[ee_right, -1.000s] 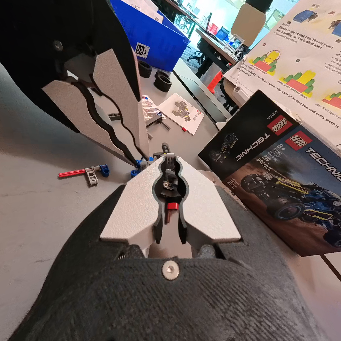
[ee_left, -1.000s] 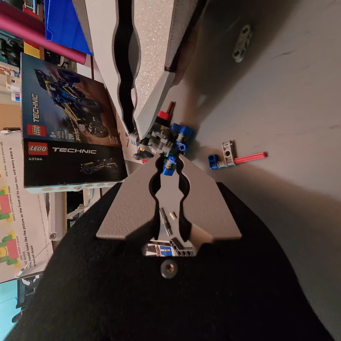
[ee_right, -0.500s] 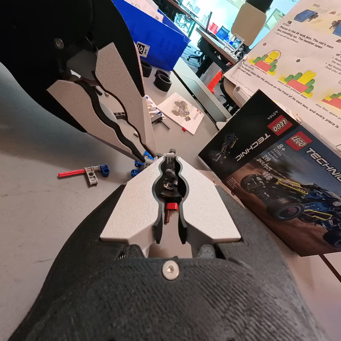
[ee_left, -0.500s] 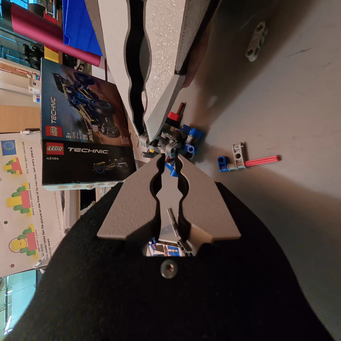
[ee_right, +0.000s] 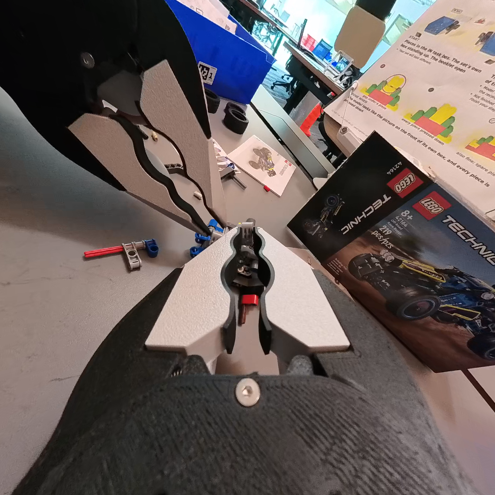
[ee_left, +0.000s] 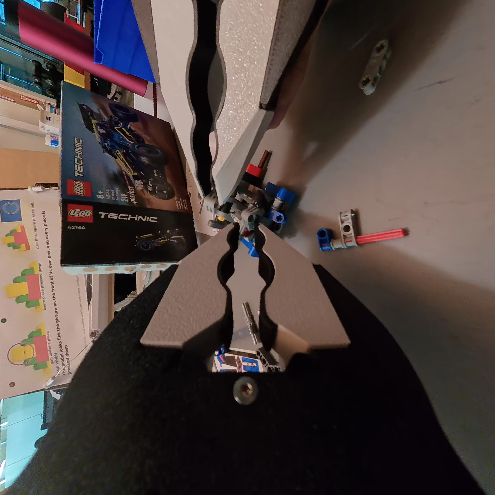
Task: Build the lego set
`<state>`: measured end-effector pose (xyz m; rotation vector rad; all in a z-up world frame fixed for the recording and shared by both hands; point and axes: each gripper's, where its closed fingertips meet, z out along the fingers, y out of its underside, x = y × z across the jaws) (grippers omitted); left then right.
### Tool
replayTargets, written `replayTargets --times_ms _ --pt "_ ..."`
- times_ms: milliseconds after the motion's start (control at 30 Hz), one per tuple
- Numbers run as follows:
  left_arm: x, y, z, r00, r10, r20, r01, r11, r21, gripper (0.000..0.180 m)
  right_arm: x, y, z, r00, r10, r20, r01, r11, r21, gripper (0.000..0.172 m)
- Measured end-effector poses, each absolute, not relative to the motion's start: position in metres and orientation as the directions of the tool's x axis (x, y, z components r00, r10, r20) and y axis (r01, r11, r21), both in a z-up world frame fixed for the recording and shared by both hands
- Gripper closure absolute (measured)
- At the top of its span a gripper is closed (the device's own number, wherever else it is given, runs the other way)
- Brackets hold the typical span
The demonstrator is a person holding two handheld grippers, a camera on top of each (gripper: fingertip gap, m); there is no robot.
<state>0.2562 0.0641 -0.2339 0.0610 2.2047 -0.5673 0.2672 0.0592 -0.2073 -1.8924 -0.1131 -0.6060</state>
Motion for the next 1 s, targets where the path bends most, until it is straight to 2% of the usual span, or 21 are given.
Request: replayTargets --times_ms 700,800,933,1000 --pt "0.255 0.067 -0.234 -0.653 -0.154 -0.742 0.219 0.899 -0.38 0.171 0.266 0.06 -0.209 0.861 -0.193 0.471 0.365 -0.41 -0.836 0.167" --pt "0.253 0.066 -0.231 -0.661 -0.171 -0.731 0.219 0.888 -0.405 0.17 0.266 0.06 -0.209 0.86 -0.192 0.473 0.367 -0.411 -0.834 0.167" --pt "0.257 0.063 -0.214 -0.662 -0.244 -0.709 0.214 0.845 -0.491 0.171 0.266 0.059 -0.206 0.855 -0.196 0.48 0.376 -0.405 -0.834 0.167" --pt "0.262 0.064 -0.208 -0.654 -0.249 -0.714 0.214 0.845 -0.49 0.17 0.267 0.059 -0.205 0.852 -0.2 0.485 0.38 -0.402 -0.833 0.167"
